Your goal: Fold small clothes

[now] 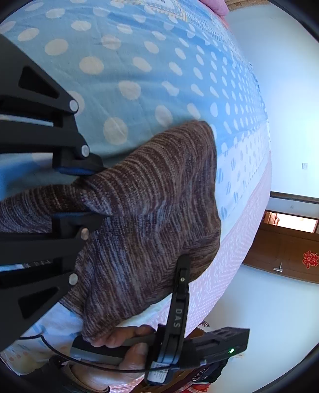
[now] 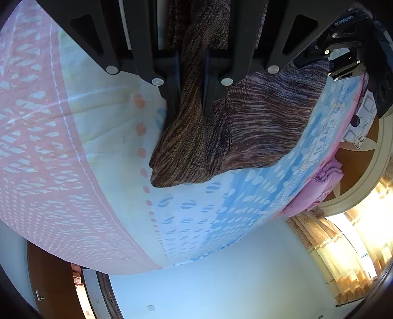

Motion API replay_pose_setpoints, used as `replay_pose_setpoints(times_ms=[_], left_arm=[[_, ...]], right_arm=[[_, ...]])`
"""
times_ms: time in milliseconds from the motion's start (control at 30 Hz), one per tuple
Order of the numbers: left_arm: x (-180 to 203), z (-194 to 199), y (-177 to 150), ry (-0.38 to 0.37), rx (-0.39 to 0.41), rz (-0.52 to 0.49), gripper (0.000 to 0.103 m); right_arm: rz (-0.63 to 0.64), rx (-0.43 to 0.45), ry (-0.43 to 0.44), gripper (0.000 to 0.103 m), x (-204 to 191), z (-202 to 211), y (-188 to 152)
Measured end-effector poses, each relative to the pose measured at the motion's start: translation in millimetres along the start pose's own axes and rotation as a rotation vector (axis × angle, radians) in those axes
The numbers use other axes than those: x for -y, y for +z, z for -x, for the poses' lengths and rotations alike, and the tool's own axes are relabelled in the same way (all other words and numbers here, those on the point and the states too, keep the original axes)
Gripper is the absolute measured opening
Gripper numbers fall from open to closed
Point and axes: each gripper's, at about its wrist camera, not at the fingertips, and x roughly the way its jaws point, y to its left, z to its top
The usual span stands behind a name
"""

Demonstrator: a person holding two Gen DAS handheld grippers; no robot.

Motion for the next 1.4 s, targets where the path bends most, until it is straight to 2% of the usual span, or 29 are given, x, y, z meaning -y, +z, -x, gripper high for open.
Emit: replay_pose_setpoints(times_ms=[267,533,800,1400], left_arm=[[-3,31,-4,-0.016,0.025,0.006,0.022],[-18,66,-27,-0.001,0.043,0.029,0.022],[-42,101,-50,0.028,0.089,0.063,0.022],[-98,161,-106,0.116,0.137,0.178,0.022]], right_arm=[[0.008,0.041,0.078,0.013,-27,31,-5],[0.031,0.034,0.128,0.013,-67,45,-28],[0.065,0.023,0.176,0.013,-113,45,-46],[0.147,-0.015,0.304,0.013,-213,25,-65]])
